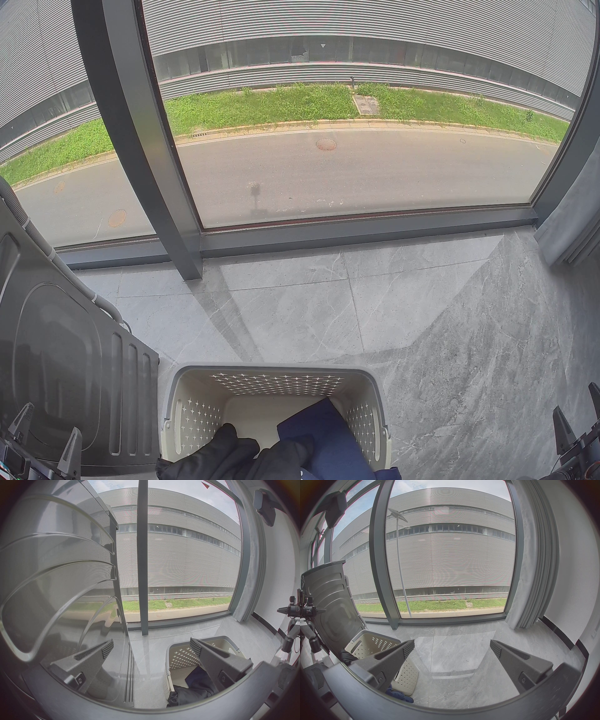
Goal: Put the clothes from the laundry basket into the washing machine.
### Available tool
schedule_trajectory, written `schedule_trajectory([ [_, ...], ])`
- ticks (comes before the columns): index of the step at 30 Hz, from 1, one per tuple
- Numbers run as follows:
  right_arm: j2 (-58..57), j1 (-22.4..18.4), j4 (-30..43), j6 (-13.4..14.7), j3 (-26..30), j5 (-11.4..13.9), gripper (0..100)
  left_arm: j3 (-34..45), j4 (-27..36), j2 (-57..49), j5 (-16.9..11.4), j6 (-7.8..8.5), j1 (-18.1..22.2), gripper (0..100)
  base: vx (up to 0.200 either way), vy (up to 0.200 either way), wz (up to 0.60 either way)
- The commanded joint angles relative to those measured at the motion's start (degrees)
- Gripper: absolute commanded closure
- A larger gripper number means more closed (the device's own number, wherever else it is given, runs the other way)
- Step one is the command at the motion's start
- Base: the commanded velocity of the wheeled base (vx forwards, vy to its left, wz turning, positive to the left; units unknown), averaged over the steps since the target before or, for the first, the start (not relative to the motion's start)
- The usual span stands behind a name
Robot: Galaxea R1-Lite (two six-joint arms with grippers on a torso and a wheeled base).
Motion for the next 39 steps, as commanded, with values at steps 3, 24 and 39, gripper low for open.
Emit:
schedule_trajectory([
  [3,-1.0,-0.1,0.0,0.0,1.0,0.0,0,0.9,0.0,-0.9,0.0,-0.04,0.0,0,0.000,0.000,0.00],
  [24,-0.9,0.0,0.0,0.0,1.0,0.0,0,0.9,0.0,-0.9,0.0,0.05,0.0,0,-0.095,0.000,0.00],
  [39,-1.0,0.0,0.0,0.0,1.0,0.0,0,0.9,0.0,-0.9,0.0,0.05,0.0,0,-0.200,0.000,0.00],
])
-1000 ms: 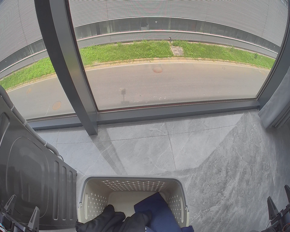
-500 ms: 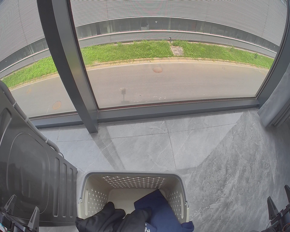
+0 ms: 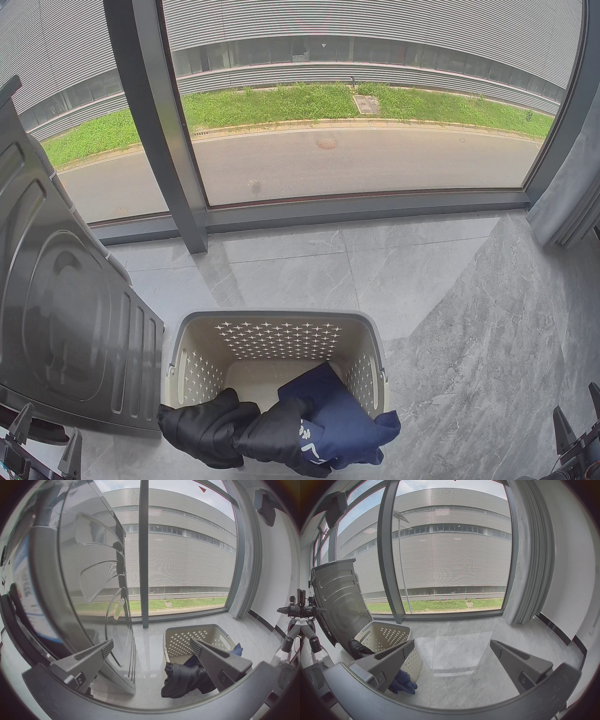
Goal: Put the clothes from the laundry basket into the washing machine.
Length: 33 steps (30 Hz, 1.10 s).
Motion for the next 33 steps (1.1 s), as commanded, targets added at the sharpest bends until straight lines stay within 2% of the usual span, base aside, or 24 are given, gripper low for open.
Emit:
schedule_trajectory([
  [1,-1.0,0.0,0.0,0.0,1.0,0.0,0,0.9,0.0,-0.9,0.0,0.02,0.0,0,-0.200,0.000,0.00],
  [33,-1.0,0.0,0.0,0.0,1.0,0.0,0,0.9,0.0,-0.9,0.0,0.02,0.0,0,-0.194,0.000,0.00],
])
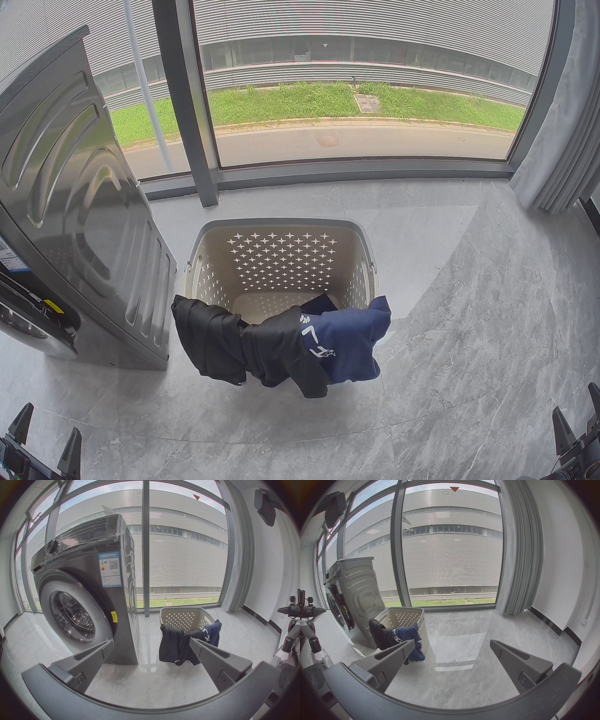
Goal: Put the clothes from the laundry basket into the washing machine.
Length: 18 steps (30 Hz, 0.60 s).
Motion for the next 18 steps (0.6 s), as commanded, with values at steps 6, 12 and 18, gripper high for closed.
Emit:
schedule_trajectory([
  [6,-1.0,0.0,0.0,0.0,1.0,0.0,0,0.9,0.0,-0.9,0.0,0.09,0.0,0,0.000,0.000,0.00],
  [12,-1.0,0.0,0.0,0.0,1.0,0.0,0,0.9,0.0,-0.9,0.0,0.09,0.0,0,0.000,0.033,0.00],
  [18,-1.0,0.0,0.0,0.0,1.0,0.0,0,0.9,0.0,-0.9,0.0,0.09,0.0,0,0.000,0.200,0.00],
])
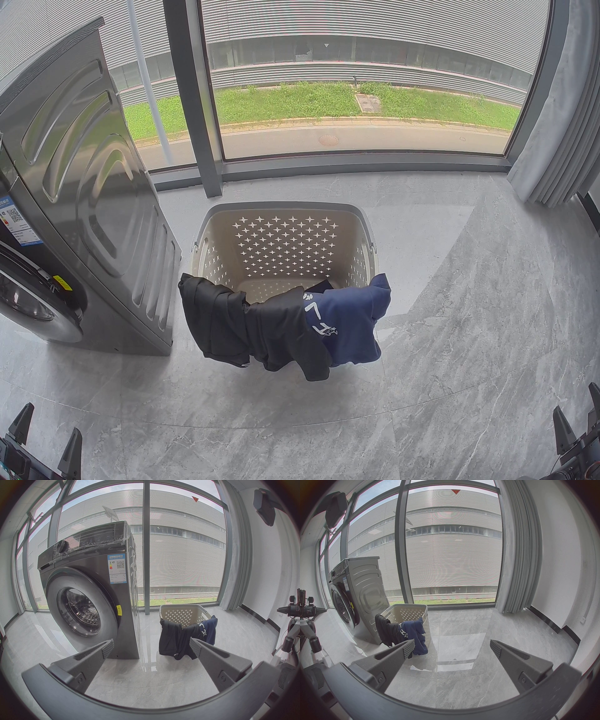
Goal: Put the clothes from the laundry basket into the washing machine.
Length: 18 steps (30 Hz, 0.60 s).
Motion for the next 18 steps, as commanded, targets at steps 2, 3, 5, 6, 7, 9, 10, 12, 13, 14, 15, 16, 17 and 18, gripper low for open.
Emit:
schedule_trajectory([
  [2,-1.0,0.0,0.0,0.0,1.0,0.0,0,0.9,0.0,-0.9,0.0,-0.01,0.0,0,0.000,0.200,0.00],
  [3,-1.0,0.0,0.0,0.0,1.0,0.0,0,0.9,0.0,-0.9,0.0,-0.01,0.0,0,0.000,0.200,0.00],
  [5,-1.0,0.0,0.0,0.0,1.0,0.0,0,0.9,0.0,-0.9,-0.1,-0.01,0.0,0,0.000,0.200,0.00],
  [6,-1.0,0.0,0.0,0.0,1.0,0.0,0,0.9,0.0,-0.9,-0.1,-0.01,0.0,0,0.000,0.200,0.00],
  [7,-1.0,0.0,0.0,0.0,1.0,0.0,0,0.9,0.0,-0.9,-0.1,-0.01,0.0,0,0.000,0.200,0.00],
  [9,-1.0,0.0,0.0,0.0,1.0,0.0,0,0.9,0.0,-0.9,-0.1,-0.01,0.0,0,0.000,0.200,0.00],
  [10,-1.0,0.0,0.0,0.0,1.0,0.0,0,0.9,0.0,-0.9,-0.1,-0.01,0.0,0,0.000,0.200,0.00],
  [12,-1.0,0.0,0.0,0.0,1.0,0.0,0,0.9,0.0,-0.9,-0.1,-0.01,0.0,0,0.000,0.200,0.00],
  [13,-1.0,0.0,0.0,0.0,1.0,0.0,0,0.9,0.0,-0.9,0.0,-0.01,0.0,0,0.000,0.200,0.00],
  [14,-1.0,0.0,0.0,0.0,1.0,0.0,0,0.9,0.0,-0.9,-0.1,-0.01,0.0,0,0.000,0.200,0.00],
  [15,-1.0,0.0,0.0,0.0,1.0,0.0,0,0.9,0.0,-0.9,0.0,-0.01,0.0,0,0.000,0.200,0.00],
  [16,-1.0,0.0,0.0,0.0,1.0,0.0,0,0.9,0.0,-0.9,-0.1,-0.01,0.0,0,0.000,0.200,0.00],
  [17,-1.0,0.0,0.0,0.0,1.0,0.0,0,0.9,0.0,-0.9,0.0,0.08,0.1,0,0.000,0.200,0.00],
  [18,-1.0,0.0,0.0,0.0,1.0,0.0,0,0.9,0.0,-0.9,0.0,0.08,0.0,0,0.000,0.200,0.00],
])
